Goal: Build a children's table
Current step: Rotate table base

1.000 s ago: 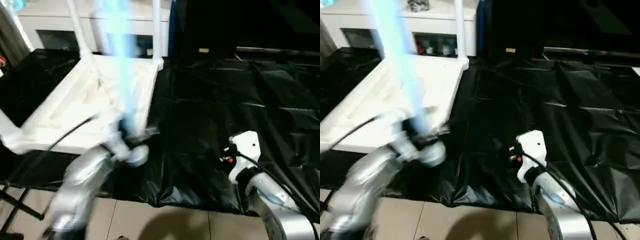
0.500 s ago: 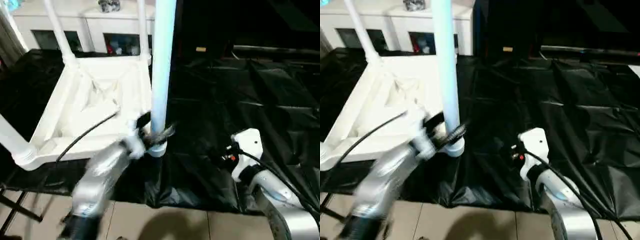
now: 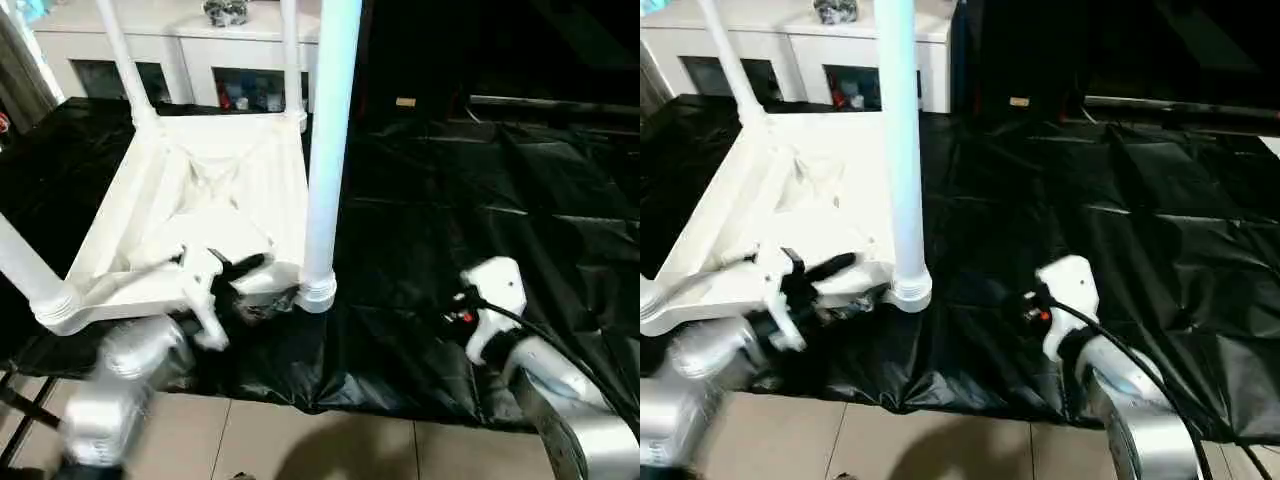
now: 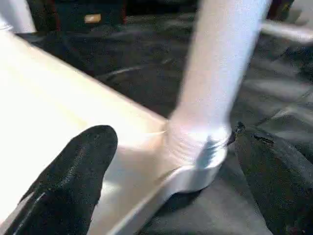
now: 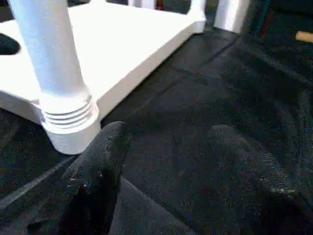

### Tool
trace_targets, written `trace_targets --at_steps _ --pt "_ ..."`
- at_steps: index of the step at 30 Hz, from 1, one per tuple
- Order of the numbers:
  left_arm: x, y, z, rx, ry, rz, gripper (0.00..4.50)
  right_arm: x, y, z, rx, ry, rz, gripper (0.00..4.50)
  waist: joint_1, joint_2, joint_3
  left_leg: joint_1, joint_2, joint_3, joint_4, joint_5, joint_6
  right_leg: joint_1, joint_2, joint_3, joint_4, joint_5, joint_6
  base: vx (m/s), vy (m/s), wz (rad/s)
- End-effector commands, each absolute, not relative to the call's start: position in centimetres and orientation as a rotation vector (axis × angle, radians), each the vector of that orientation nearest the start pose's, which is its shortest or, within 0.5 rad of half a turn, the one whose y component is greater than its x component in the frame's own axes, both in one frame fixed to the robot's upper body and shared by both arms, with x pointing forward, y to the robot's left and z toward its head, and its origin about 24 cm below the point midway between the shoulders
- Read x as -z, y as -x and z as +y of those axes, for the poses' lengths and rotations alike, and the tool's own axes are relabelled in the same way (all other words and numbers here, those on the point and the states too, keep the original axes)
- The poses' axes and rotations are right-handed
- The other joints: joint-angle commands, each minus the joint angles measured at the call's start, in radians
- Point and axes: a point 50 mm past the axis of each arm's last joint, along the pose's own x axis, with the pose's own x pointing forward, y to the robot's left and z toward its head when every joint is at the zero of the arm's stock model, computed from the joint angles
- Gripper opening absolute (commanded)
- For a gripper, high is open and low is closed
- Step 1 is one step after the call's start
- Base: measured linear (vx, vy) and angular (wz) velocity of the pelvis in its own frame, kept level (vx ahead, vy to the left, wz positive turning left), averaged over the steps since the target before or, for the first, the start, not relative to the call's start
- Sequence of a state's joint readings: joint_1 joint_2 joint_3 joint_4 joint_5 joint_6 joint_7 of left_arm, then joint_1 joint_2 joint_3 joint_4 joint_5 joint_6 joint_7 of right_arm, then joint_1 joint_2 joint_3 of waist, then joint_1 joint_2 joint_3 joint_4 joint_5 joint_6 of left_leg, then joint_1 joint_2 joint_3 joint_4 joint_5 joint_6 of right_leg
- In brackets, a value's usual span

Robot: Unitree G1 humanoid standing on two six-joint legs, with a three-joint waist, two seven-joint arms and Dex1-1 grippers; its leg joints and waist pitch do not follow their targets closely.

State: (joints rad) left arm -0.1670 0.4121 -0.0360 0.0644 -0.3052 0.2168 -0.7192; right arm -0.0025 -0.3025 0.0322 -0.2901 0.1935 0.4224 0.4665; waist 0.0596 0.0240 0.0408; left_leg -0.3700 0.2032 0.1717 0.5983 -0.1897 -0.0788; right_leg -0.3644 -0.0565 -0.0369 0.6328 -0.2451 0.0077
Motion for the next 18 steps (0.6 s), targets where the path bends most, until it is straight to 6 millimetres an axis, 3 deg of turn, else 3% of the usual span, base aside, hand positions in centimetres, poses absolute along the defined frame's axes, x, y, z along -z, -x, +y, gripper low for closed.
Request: trace_targets --at_steps 1,2,3,7,8,11,13,15,18 --pt "-6.9 -28.1 18.9 0.703 -0.123 0.146 4.42 -7.5 -24.8 -16.1 -0.55 0.106 0.163 2.97 0.0 0.006 -0.054 0.015 0.02 -0.012 -0.07 -0.131 -0.008 0.029 -0.059 0.041 -0.072 0.022 -0.144 0.0 0.0 0.0" --pt "-7.0 -28.4 19.1 0.671 -0.129 0.143 4.42 -7.6 -24.9 -16.2 -0.541 0.113 0.163 2.97 0.002 0.014 -0.056 0.015 0.018 -0.013 -0.067 -0.116 -0.009 0.031 -0.06 0.041 -0.066 0.066 -0.156 0.0 0.0 0.0" --pt "-7.0 -28.4 19.1 0.664 -0.13 0.143 4.42 -7.6 -25.0 -16.2 -0.539 0.115 0.164 2.97 0.0 0.008 -0.057 0.012 0.018 -0.012 -0.066 -0.109 -0.008 0.034 -0.06 0.04 -0.065 0.098 -0.169 0.0 0.0 0.0" --pt "-6.7 -28.3 19.6 0.413 -0.019 0.123 4.42 -6.4 -25.3 -16.1 -0.445 0.128 0.226 2.97 -0.002 0.013 -0.059 0.011 0.019 -0.011 -0.062 -0.098 -0.007 0.037 -0.059 0.039 -0.059 0.152 -0.193 0.0 0.0 0.0" --pt "-6.8 -28.0 19.7 0.36 0.001 0.092 4.42 -6.1 -25.3 -16.1 -0.414 0.12 0.251 2.97 -0.004 0.009 -0.057 0.01 0.019 -0.01 -0.062 -0.113 -0.001 0.039 -0.062 0.038 -0.065 0.13 -0.207 0.0 0.0 0.0" --pt "-6.3 -26.6 19.7 0.187 0.053 0.112 4.42 -5.5 -25.3 -15.5 -0.348 0.089 0.27 2.97 -0.008 0.005 -0.053 0.009 0.025 -0.011 -0.068 -0.143 -0.002 0.038 -0.062 0.038 -0.07 0.067 -0.198 0.0 0.0 0.0" --pt "-6.6 -25.9 19.6 0.142 0.047 0.079 4.42 -5.5 -25.3 -15.2 -0.311 0.075 0.25 2.97 -0.01 0.004 -0.051 0.01 0.023 -0.01 -0.067 -0.157 0.002 0.034 -0.06 0.039 -0.075 0.02 -0.189 0.0 0.0 0.0" --pt "-6.9 -25.5 19.2 0.157 0.037 0.049 4.42 -5.5 -25.4 -15.1 -0.301 0.065 0.224 2.97 -0.009 -0.006 -0.048 0.01 0.024 -0.009 -0.07 -0.175 0.002 0.03 -0.062 0.04 -0.083 -0.043 -0.171 0.0 0.0 0.0" --pt "-7.9 -24.8 18.5 0.158 0.032 0.025 4.42 -5.0 -25.2 -15.4 -0.264 0.031 0.236 2.97 -0.005 -0.005 -0.044 0.015 0.026 -0.01 -0.076 -0.22 -0.009 0.024 -0.059 0.04 -0.087 -0.123 -0.142 0.0 0.0 0.0"
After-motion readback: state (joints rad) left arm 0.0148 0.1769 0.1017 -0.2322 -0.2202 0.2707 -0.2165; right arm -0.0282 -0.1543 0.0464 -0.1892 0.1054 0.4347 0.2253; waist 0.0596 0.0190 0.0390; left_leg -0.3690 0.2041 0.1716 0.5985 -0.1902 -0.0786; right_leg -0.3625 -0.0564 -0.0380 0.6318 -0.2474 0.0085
